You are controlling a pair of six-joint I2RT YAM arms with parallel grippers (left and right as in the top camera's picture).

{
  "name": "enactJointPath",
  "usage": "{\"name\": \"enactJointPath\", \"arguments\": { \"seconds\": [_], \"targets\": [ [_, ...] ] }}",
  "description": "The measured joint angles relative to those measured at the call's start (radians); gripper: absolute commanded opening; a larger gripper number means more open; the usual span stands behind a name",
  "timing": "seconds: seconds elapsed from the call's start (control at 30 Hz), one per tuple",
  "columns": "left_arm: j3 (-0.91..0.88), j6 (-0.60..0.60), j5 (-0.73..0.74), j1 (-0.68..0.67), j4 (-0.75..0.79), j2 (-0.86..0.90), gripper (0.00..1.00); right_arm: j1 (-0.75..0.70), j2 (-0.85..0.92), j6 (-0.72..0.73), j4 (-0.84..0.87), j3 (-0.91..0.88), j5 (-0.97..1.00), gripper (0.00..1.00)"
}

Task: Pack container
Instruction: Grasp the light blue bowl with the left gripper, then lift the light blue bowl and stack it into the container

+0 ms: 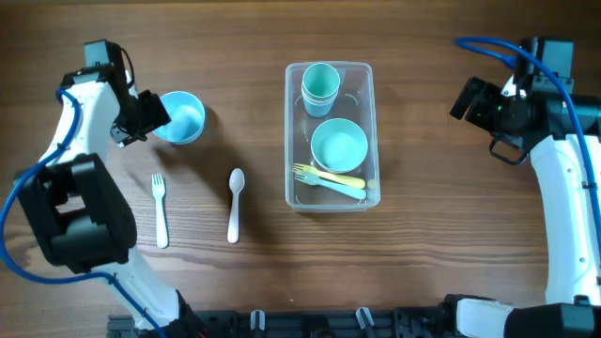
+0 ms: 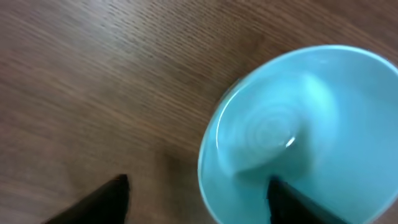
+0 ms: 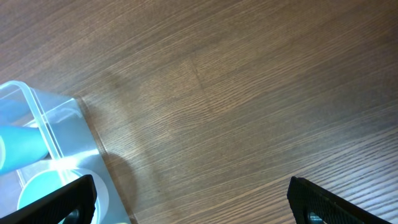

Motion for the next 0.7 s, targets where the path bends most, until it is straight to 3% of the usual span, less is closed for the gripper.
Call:
{"name": "enactJointPath", "arguments": {
  "seconds": [0.23, 0.37, 0.7],
  "targets": [
    [0.000, -0.008, 0.004, 0.000, 0.018, 0.041, 0.26, 0.000, 0.000, 0.000, 0.000, 0.000, 0.000, 1.00],
    [0.000, -0.007, 0.023, 0.000, 0.018, 0.043, 0.04, 0.000, 0.000, 0.000, 0.000, 0.000, 0.000, 1.00],
    [0.000, 0.045, 0.052, -0.040, -0.077, 0.014, 0.04, 0.000, 0.000, 0.000, 0.000, 0.000, 0.000, 1.00]
  ]
}}
